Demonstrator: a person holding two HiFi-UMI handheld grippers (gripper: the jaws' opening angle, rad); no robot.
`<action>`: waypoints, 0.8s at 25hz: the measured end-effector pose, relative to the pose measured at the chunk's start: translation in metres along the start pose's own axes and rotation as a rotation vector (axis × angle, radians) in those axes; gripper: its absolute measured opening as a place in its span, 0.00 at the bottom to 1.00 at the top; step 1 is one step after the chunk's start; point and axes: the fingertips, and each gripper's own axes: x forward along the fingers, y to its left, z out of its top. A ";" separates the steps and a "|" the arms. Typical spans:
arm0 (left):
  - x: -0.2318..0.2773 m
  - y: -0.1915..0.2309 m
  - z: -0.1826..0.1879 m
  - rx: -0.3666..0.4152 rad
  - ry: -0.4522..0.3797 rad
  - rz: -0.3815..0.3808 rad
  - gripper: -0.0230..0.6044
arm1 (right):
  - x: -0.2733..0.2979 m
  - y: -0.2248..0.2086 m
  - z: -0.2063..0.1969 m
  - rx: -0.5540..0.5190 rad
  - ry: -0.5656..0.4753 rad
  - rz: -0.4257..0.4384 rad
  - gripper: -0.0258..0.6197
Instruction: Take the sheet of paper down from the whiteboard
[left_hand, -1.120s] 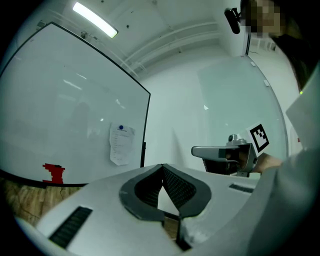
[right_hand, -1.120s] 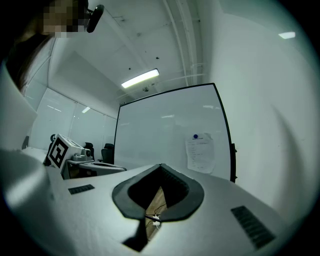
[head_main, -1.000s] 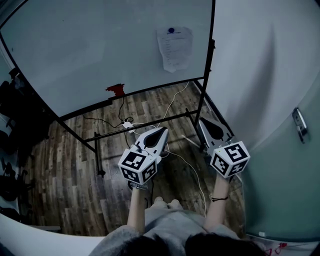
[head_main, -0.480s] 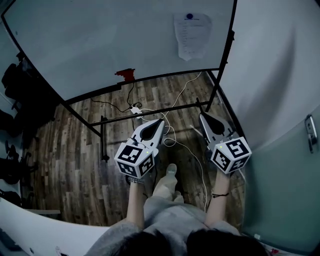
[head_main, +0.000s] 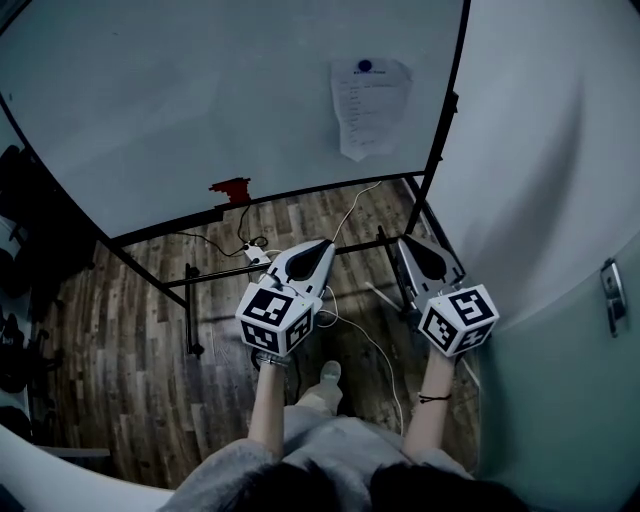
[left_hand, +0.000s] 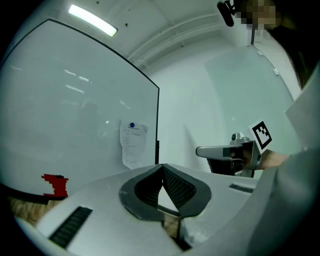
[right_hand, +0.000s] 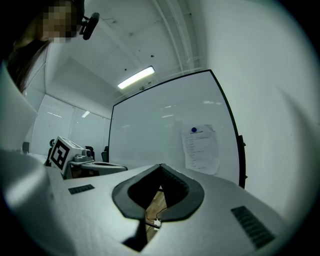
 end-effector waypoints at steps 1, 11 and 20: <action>0.007 0.004 0.003 0.002 -0.003 -0.001 0.05 | 0.005 -0.005 0.002 0.000 -0.003 -0.001 0.04; 0.059 0.035 0.012 0.008 -0.006 -0.020 0.05 | 0.049 -0.039 0.007 0.012 -0.011 -0.004 0.04; 0.098 0.065 0.014 -0.003 -0.019 -0.023 0.05 | 0.083 -0.068 0.003 0.022 0.000 -0.017 0.04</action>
